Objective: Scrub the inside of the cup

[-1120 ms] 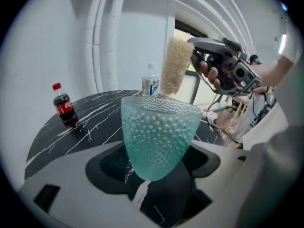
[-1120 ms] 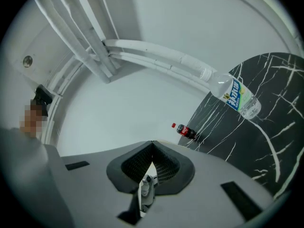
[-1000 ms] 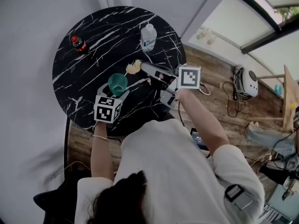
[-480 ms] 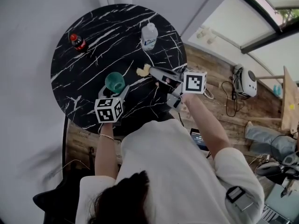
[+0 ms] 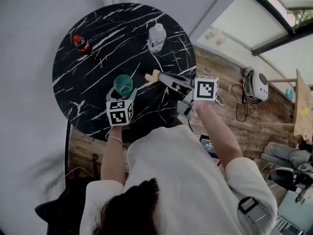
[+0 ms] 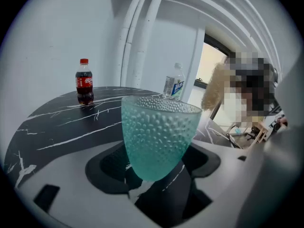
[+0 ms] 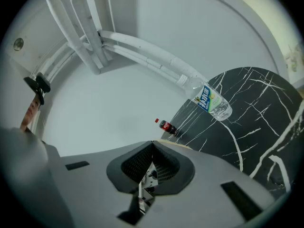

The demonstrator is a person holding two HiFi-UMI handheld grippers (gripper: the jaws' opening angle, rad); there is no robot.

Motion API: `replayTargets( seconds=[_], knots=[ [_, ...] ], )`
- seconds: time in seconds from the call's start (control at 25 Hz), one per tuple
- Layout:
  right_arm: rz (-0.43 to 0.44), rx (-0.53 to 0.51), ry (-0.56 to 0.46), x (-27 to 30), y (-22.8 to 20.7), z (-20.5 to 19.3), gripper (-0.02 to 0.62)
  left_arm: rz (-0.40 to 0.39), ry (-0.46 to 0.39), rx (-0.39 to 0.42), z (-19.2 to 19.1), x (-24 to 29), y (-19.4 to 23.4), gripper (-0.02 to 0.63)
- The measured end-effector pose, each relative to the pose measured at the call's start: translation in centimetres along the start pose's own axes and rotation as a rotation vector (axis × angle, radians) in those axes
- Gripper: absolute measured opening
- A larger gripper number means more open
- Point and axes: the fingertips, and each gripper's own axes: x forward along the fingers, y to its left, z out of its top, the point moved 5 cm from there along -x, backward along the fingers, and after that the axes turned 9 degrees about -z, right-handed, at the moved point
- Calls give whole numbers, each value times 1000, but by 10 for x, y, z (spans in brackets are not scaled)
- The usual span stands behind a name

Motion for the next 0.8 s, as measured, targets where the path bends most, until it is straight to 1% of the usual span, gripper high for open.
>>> replayTargets(
  seconds=[0.16,0.28,0.48,0.6,0.68,0.8],
  knots=[
    [-5,-17,22,1,0,0,34,3,31,16,-6,0,-1,348],
    [-10,-14,30,0,-1,-2,34,-2,61,44,-11,0,-4,348],
    [-32,-26,55,-1,-8,-8,34,19,102,83,-15,0,-7,348],
    [-45,-23,59,-3,-12,-12,34,20,101,59,-16,-3,-7,348],
    [-57,-32,60,-3,-14,-12,34,4,87,32,-15,-6,-9,350],
    [-70,-37,61,-2,-18,-13,34,-23,77,19,-15,-12,-14,370]
  ],
)
